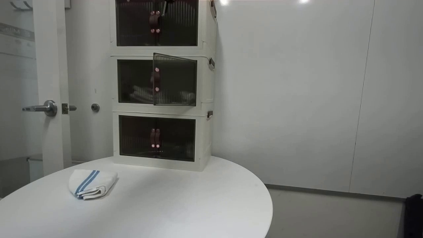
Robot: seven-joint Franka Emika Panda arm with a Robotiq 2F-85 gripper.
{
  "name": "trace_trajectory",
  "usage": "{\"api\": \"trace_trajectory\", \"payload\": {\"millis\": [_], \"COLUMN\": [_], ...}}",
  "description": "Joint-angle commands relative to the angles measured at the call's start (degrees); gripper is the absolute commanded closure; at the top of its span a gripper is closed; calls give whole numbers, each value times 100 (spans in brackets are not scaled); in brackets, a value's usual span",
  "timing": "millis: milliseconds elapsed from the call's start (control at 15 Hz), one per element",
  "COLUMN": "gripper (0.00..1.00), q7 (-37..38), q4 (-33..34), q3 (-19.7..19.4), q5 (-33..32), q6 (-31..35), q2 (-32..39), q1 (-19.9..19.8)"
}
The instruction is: Close the right cabinet door.
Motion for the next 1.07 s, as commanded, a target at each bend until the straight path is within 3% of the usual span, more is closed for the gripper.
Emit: {"api": "trace_trajectory", "payload": {"millis": [0,267,1000], "gripper": [0,0,0], "q7": [-163,-362,-386], "q4": [-2,73,-813], "q3": [-30,47,658], "q5": [-269,-77,84], "q6": [821,1720,4750], "q2": [374,960,2110], "q1": [62,45,4]}}
